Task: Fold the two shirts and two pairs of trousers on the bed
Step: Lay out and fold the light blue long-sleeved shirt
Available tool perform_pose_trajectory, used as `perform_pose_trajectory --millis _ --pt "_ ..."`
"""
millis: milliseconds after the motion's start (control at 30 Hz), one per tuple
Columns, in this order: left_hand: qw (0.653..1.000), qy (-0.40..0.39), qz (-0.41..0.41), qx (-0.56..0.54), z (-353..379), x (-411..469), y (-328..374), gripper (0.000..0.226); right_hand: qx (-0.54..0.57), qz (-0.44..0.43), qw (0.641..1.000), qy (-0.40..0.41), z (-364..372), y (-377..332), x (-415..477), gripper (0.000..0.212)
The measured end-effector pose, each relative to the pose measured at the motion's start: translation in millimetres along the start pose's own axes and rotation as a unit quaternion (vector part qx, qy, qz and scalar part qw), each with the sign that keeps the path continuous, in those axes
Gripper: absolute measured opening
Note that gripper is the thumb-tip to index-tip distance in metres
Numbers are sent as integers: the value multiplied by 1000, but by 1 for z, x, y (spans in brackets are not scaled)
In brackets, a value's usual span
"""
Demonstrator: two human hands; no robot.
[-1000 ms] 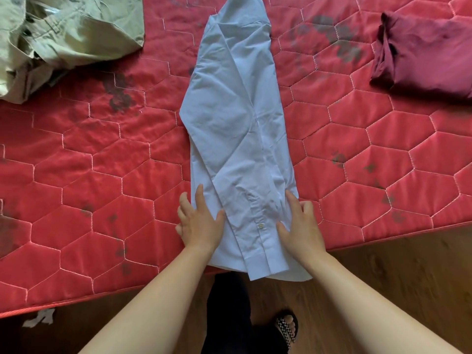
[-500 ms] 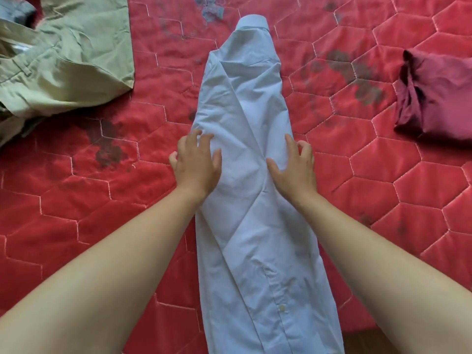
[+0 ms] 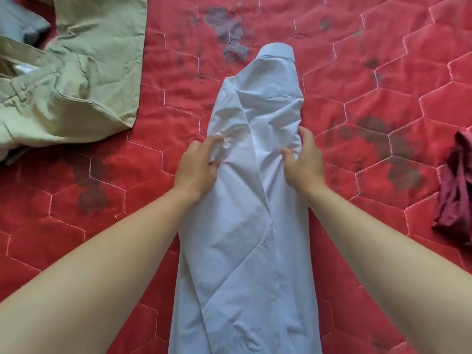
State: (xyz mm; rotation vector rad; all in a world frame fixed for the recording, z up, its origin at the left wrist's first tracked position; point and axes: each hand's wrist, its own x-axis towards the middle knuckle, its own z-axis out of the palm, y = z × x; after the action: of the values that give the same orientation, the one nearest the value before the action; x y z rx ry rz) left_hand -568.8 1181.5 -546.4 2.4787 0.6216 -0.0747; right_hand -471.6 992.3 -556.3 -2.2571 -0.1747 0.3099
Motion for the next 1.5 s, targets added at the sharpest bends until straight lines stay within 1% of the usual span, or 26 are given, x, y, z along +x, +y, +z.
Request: perform_pose_trajectory --millis 100,133,167,233,300,333,400,433,500,567,633,700,767,800,833,900,1000,1067,1167,1267,1400,1500 --pt "991 107 -30 75 -7 47 20 47 -17 -44 998 48 -17 -22 59 48" --pt "985 131 -29 106 -7 55 29 48 -51 -73 994 69 -23 -29 73 49" --pt "982 137 -14 128 -4 56 36 49 -104 -107 985 83 -28 -35 78 49" --pt "983 104 25 147 10 39 46 50 -179 -180 964 77 -26 -39 66 47" --pt "986 58 42 149 30 5 49 52 -201 -230 952 21 -14 -31 34 48" --pt "986 37 45 157 39 -12 46 54 -219 -235 947 -23 -6 -22 17 50" --pt "981 13 59 185 54 -36 36 56 -279 -209 932 -98 6 2 -2 56" --pt "978 9 73 194 58 -41 30 58 -305 -197 925 -112 11 13 -6 58" --pt "976 4 90 197 62 -42 22 62 -316 -191 923 -107 15 26 -6 60" --pt "975 -1 95 200 61 -38 20 64 -304 -193 928 -100 14 26 -3 59" --pt "975 -22 93 200 57 -39 25 62 -292 -195 929 -119 8 22 -7 56" --pt "973 -29 106 204 48 -49 31 59 -260 -188 940 -117 -6 20 -23 53" --pt "973 -11 126 194 38 -74 33 53 -223 -158 957 -97 -23 23 -58 52" --pt "977 -12 118 175 34 -93 31 52 -209 -131 964 -95 -31 27 -83 52" --pt "983 -19 92 157 31 -112 27 53 -199 -103 969 -100 -37 32 -107 52" --pt "989 -49 11 139 24 -155 18 56 -197 -53 972 -116 -48 42 -157 53" --pt "982 -97 -92 135 18 -212 3 55 -194 19 974 -116 -60 57 -218 56" --pt "978 -109 -131 119 15 -241 -2 54 -175 53 976 -115 -65 63 -249 59" --pt "980 -108 -144 81 15 -265 -4 54 -145 85 979 -118 -69 67 -275 66" --pt "982 -130 -122 68 15 -272 -2 55 -125 113 977 -129 -69 66 -286 69" --pt "980 -159 -115 -35 11 -272 -3 55 -99 114 982 -117 -69 60 -290 66" --pt "978 -173 -98 -67 -4 -277 5 48 -86 110 984 -114 -76 46 -297 63"
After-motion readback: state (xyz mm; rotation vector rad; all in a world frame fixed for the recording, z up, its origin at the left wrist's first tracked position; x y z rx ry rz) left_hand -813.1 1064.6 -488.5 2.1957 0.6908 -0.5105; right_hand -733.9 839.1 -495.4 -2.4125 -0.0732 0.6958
